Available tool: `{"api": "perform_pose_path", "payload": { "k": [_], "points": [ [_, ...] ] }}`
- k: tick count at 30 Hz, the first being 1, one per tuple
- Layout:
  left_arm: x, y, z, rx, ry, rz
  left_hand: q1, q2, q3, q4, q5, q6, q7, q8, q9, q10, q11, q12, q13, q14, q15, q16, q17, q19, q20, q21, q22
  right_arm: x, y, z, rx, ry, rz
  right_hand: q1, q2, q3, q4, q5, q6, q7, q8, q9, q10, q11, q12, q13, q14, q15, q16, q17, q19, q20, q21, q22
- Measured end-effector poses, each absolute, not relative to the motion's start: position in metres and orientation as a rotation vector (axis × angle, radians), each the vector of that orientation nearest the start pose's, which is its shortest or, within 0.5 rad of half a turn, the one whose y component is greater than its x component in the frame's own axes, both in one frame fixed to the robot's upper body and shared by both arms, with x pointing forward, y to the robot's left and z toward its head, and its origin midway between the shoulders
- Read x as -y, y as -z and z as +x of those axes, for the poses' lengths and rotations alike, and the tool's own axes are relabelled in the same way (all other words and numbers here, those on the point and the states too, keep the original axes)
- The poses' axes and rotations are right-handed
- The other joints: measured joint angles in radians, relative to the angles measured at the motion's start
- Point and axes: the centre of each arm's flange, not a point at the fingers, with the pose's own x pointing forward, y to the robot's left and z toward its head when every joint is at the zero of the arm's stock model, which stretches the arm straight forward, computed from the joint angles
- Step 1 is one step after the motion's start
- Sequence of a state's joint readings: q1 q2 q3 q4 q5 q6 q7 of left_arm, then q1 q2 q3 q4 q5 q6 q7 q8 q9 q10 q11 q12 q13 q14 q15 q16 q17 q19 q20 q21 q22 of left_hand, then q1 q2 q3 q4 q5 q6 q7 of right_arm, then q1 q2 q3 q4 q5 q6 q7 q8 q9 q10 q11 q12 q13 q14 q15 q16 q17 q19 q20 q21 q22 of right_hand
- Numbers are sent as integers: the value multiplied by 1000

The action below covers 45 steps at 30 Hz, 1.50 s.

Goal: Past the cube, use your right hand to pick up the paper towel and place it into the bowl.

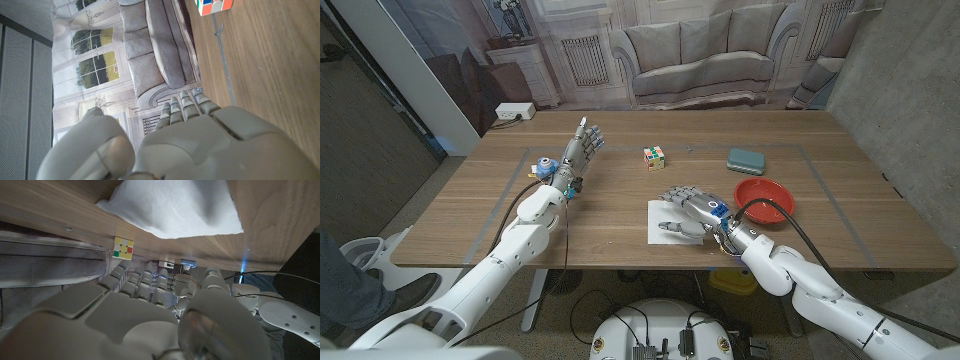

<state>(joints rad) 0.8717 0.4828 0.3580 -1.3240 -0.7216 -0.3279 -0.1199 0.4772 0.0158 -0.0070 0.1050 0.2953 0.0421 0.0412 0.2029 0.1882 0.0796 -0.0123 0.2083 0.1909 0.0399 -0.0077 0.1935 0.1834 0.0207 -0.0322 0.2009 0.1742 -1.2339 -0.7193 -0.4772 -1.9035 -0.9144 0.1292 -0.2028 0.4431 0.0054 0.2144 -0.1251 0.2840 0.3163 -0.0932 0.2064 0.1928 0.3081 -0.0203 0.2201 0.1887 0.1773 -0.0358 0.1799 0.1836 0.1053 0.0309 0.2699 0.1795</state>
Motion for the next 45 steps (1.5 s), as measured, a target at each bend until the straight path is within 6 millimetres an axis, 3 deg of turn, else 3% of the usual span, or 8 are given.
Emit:
{"api": "perform_pose_path", "payload": {
  "k": [8, 23, 45],
  "points": [
    [-272, 30, 644, 629, 309, -123, 0, 0, 0, 0, 0, 0, 0, 0, 0, 4, -4, 0, 0, 0, 0, 0, 0, 0, 0, 0, 0, 153, 137, 508, 894, -177, -1483, 7, -7, -1, -1, 2, -7, -7, -7, 0, -9, -8, -4, 0, -13, 2, 0, 0, -9, 16, -5, 0],
    [-272, 28, 646, 625, 309, -122, -3, 3, -7, -1, 0, 0, 0, 0, 0, 4, -4, 0, 0, 4, 4, 0, 0, -4, 4, 0, 0, 152, 143, 510, 860, -192, -1472, 11, -11, -5, -5, 7, -43, -17, -18, 0, -43, 4, -16, 0, -33, 15, 0, 0, -7, 37, -19, 0],
    [-273, 29, 651, 613, 320, -121, 1, 7, -7, -1, 0, 0, 0, 0, 0, 4, -4, 0, 0, 5, 5, 0, 0, 0, 7, 0, 0, 145, 153, 514, 812, -203, -1460, 11, -22, -10, -9, 10, -74, -16, -22, 0, -77, 13, -23, 5, -53, 28, 0, 0, -17, 46, -31, 0]
  ]
}}
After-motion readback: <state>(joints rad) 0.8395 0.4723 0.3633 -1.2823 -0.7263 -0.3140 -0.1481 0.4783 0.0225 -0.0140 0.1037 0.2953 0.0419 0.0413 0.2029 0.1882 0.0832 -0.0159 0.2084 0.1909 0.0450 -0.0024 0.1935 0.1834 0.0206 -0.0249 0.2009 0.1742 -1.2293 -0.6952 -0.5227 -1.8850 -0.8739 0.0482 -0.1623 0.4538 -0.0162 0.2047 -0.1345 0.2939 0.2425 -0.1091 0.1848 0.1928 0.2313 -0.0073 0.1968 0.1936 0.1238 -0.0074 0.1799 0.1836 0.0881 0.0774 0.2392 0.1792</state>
